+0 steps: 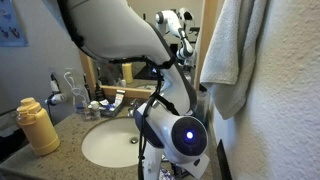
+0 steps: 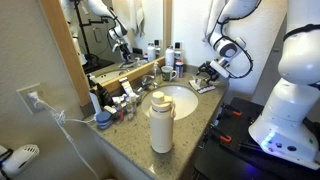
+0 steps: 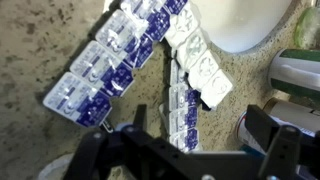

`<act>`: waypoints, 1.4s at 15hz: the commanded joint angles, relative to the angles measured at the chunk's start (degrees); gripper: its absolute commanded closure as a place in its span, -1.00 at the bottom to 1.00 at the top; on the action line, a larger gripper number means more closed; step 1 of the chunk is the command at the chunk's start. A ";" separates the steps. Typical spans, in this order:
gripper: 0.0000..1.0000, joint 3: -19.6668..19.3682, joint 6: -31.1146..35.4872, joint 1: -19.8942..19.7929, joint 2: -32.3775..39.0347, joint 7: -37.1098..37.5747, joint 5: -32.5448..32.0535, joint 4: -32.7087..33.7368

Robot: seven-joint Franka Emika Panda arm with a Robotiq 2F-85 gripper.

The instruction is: Move one of the silver strips to the left side of the sink counter

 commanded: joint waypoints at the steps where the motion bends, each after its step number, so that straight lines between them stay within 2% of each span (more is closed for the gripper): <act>1: -1.00 0.30 0.12 -0.31 -0.10 0.23 -0.31 0.02; 14: -1.00 0.20 0.42 -0.28 0.40 0.61 -0.80 0.52; 21: -1.00 0.70 -1.08 -0.53 1.59 -2.07 -2.47 1.26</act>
